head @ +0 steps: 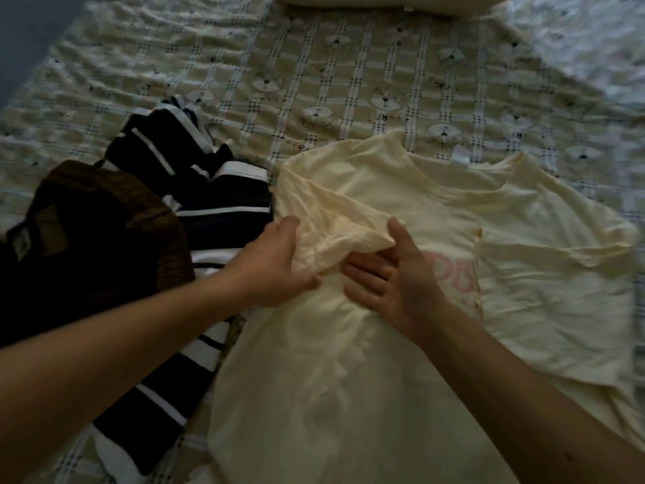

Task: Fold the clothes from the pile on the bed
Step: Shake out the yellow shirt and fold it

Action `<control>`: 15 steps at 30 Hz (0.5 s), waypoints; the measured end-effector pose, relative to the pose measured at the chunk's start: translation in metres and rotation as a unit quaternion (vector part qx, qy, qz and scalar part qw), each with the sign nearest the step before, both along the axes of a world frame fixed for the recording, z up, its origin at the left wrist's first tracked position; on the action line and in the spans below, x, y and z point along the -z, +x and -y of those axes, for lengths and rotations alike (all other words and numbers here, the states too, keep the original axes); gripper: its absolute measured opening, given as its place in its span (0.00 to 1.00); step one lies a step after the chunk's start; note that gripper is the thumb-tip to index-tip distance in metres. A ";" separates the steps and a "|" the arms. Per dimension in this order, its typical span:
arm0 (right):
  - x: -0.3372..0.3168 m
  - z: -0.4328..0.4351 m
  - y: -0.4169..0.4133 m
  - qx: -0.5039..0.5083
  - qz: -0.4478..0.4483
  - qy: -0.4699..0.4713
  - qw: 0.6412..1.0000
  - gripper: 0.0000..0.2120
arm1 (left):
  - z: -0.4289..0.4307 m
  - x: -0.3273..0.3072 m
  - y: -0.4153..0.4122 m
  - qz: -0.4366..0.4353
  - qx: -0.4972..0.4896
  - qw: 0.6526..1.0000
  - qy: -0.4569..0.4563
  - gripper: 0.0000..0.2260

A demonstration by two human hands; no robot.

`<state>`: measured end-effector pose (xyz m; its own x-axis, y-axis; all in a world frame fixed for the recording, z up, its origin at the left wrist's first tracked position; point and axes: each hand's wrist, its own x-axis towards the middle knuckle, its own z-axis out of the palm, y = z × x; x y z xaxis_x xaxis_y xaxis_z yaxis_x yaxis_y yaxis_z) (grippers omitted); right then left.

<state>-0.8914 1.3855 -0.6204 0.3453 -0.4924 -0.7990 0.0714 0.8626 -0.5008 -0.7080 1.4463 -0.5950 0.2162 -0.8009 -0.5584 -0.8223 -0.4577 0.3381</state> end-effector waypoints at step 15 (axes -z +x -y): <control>0.009 0.052 0.005 -0.066 -0.315 -0.230 0.918 0.16 | -0.039 -0.002 -0.033 0.071 0.297 0.950 -0.062 0.16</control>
<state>-0.8869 1.3331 -0.6297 -0.0333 -0.8152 -0.5782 -0.4471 0.5296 -0.7209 -0.7405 1.4854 -0.5932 -0.2282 -0.8634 -0.4499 -0.9643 0.1368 0.2265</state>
